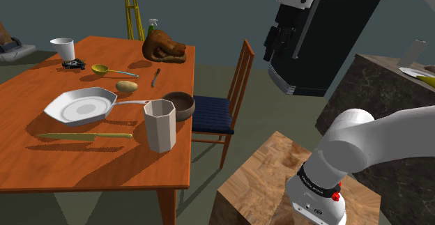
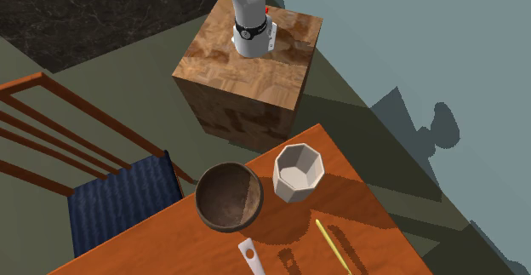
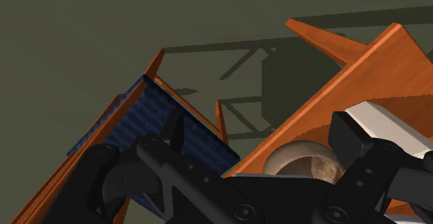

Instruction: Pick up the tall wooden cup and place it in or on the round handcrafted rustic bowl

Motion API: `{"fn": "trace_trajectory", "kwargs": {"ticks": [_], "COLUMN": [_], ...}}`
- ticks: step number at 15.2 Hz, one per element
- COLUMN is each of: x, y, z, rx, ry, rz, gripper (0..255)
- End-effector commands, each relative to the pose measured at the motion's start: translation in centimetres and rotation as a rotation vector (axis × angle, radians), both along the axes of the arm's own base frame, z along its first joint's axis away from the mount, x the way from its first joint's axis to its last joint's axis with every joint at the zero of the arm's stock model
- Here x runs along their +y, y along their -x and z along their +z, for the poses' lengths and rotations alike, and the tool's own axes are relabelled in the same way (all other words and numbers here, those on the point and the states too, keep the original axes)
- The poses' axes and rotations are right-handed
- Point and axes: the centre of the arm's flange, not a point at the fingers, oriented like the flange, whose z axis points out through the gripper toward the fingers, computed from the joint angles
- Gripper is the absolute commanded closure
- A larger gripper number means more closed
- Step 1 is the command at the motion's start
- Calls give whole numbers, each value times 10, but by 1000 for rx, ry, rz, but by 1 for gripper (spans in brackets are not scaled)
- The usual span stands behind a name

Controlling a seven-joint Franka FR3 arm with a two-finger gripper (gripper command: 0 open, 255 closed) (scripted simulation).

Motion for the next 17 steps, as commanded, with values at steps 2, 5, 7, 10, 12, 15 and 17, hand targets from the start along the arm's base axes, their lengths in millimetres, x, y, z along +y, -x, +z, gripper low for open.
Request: {"fn": "trace_trajectory", "kwargs": {"ticks": [2, 5, 7, 10, 12, 15, 17], "x": [10, 41, 61, 91, 110, 139, 158], "y": [-6, -24, -37, -56, -69, -89, -103], "z": [-6, -25, -37, -56, -69, -88, -101], "rx": [-1, -2, -3, -5, -6, -7, -8], "ry": [2, 9, 13, 19, 23, 30, 34], "rz": [-7, -26, -39, -59, -72, -91, -104], "gripper": [0, 0, 0, 0, 0, 0, 0]}}
